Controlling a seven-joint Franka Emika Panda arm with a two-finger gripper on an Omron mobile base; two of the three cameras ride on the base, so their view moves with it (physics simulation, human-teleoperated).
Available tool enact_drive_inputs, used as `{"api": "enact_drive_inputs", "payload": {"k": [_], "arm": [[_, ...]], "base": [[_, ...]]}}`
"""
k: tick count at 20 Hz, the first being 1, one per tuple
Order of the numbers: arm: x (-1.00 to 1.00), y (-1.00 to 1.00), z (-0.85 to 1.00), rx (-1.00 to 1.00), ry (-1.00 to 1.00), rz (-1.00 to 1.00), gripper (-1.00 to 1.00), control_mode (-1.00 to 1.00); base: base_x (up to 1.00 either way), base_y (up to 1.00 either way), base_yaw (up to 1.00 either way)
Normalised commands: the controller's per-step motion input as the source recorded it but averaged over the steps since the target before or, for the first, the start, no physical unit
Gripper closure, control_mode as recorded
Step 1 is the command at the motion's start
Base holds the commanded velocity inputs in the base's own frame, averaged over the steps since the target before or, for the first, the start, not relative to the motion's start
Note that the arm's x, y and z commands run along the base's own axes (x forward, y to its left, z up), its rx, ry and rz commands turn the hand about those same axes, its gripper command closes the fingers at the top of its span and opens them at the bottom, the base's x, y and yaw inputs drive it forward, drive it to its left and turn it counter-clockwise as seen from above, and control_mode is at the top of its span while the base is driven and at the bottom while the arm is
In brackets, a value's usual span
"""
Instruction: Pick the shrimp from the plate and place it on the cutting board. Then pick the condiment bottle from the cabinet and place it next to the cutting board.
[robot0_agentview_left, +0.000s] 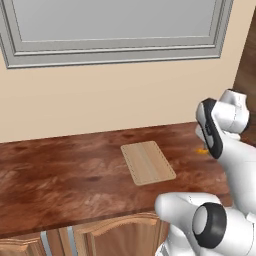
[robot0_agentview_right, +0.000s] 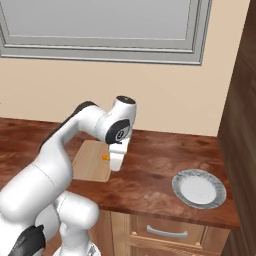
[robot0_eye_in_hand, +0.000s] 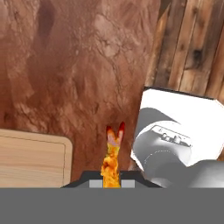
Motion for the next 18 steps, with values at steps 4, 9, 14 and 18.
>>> {"api": "enact_drive_inputs", "payload": {"k": [4,9,14,18], "arm": [[0.0,0.51,0.0,0.0,-0.04,0.0,1.0,-1.0],[0.03,0.44,0.0,0.0,-0.07,0.02,1.0,-1.0],[0.17,0.33,-0.03,0.0,-0.1,0.05,1.0,-1.0],[0.23,0.27,-0.06,0.0,-0.09,0.05,1.0,-1.0]], "base": [[0.0,0.0,0.0],[0.0,0.0,0.0],[0.0,0.0,0.0],[0.0,0.0,0.0]]}}
